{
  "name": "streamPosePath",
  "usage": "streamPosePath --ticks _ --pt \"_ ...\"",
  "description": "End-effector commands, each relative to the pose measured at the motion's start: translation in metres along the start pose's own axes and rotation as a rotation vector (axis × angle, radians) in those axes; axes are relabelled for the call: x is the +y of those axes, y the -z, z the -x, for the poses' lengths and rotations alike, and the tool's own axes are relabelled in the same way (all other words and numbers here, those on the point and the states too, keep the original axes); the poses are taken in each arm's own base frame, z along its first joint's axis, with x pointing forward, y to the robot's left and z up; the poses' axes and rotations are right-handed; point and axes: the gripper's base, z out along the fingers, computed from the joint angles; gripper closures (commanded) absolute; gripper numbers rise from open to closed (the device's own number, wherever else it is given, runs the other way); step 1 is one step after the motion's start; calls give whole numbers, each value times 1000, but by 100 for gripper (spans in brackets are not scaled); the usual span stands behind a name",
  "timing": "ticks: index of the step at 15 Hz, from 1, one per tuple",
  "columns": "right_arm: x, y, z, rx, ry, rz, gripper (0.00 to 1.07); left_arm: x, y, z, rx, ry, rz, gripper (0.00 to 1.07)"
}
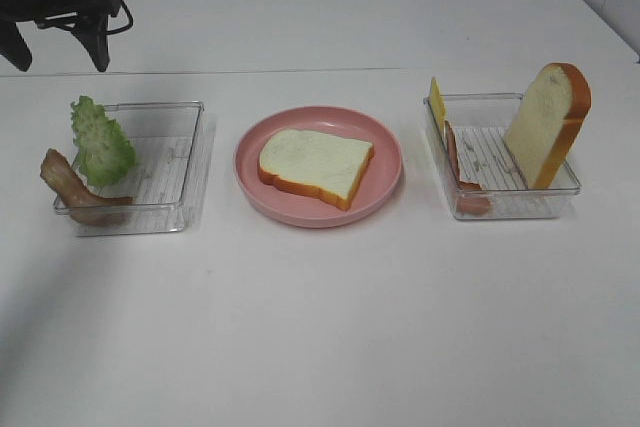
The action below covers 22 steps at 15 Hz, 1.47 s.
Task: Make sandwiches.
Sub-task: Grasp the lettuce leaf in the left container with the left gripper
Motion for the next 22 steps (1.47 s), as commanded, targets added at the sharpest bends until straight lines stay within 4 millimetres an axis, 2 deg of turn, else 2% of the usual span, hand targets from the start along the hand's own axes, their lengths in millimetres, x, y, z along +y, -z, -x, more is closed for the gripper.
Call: streamPosePath --ticks 1,8,14,17,22 --pt "0 1 -1 -22 -1 -8 31 0 -24 -8 107 1 6 26" --pt "0 1 -1 -22 -1 -8 31 -2 -60 -12 190 7 0 29" --pt "0 1 -1 -22 -1 -8 31 -1 -80 -15 225 6 4 48" --pt "0 1 -1 -22 -1 -8 31 -1 -82 -16 229 6 5 63" --pt "0 1 -1 -22 -1 -8 31 -1 -83 -15 226 6 4 104"
